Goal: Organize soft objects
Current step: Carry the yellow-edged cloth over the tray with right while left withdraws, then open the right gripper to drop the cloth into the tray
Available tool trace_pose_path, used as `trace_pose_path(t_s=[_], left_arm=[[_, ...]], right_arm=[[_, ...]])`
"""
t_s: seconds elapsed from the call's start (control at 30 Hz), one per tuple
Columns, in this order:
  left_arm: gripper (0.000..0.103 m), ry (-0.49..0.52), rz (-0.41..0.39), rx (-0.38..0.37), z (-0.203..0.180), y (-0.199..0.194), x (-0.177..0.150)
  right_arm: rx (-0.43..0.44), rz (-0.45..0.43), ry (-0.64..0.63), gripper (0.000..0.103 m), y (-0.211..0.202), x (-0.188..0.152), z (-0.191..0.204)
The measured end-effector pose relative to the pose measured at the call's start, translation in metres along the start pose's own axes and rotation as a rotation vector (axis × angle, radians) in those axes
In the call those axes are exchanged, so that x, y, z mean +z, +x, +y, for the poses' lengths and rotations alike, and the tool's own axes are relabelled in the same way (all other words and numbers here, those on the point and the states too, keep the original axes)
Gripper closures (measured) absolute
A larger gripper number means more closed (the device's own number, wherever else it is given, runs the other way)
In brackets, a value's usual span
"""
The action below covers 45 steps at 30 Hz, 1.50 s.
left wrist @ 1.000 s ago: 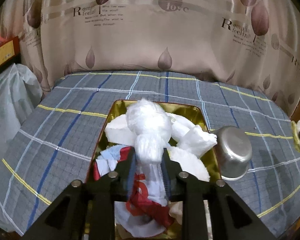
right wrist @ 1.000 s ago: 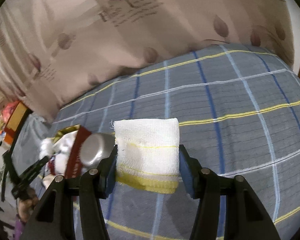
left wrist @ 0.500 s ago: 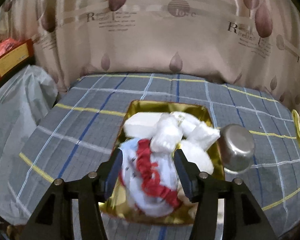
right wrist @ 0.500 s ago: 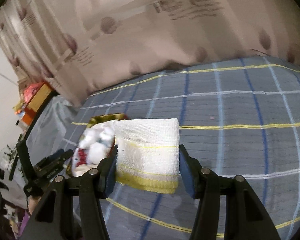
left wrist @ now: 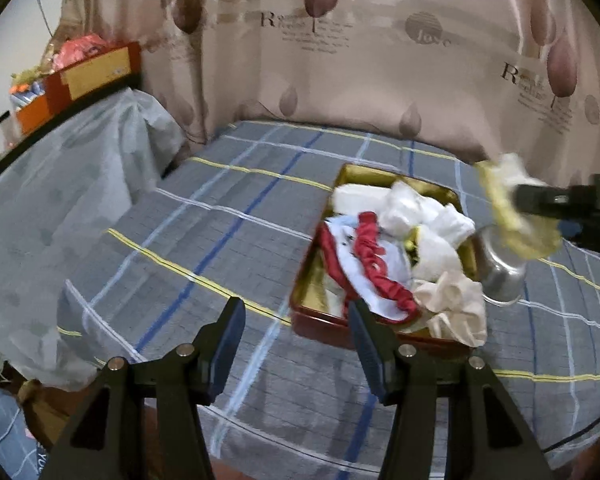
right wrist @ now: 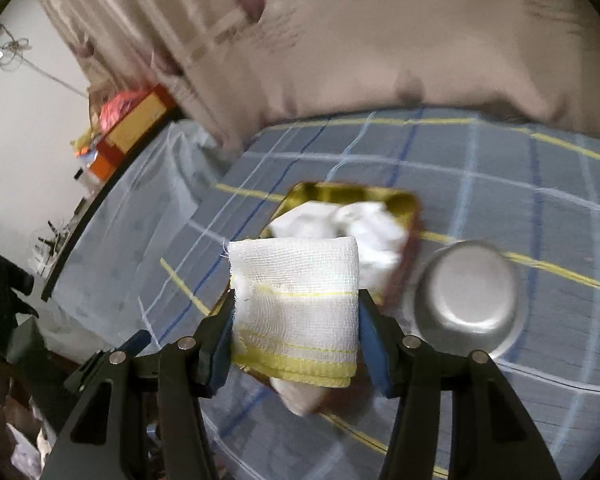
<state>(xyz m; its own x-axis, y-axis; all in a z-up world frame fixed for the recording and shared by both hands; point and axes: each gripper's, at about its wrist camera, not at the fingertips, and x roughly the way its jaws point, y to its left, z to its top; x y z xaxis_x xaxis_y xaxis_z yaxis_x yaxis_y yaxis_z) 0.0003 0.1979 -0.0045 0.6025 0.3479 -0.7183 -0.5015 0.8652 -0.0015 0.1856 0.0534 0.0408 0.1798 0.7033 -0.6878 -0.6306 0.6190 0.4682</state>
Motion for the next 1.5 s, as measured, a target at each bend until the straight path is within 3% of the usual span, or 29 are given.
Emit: trace_pose_path(t_s=[0.27,0.73,1.13,1.5], left_arm=[[0.048,-0.019,-0.008,-0.013,0.012,0.002,0.001],[0.048,-0.067,0.055,-0.036,0.027,0.021,-0.004],[0.048,-0.044,0.077,-0.030,0.021,0.026,-0.009],[0.048,-0.021,0.091,-0.027,0.015,0.030,-0.012]], right_arm=[[-0.025,0.085,-0.051,0.051,0.057,-0.017,0.035],[-0.154,0.107,-0.187,0.051,0.101,-0.028,0.057],[-0.152,0.050,-0.157,0.043,0.089,-0.026,0.052],[-0.117,0.051,-0.135,0.034,0.082,-0.026,0.052]])
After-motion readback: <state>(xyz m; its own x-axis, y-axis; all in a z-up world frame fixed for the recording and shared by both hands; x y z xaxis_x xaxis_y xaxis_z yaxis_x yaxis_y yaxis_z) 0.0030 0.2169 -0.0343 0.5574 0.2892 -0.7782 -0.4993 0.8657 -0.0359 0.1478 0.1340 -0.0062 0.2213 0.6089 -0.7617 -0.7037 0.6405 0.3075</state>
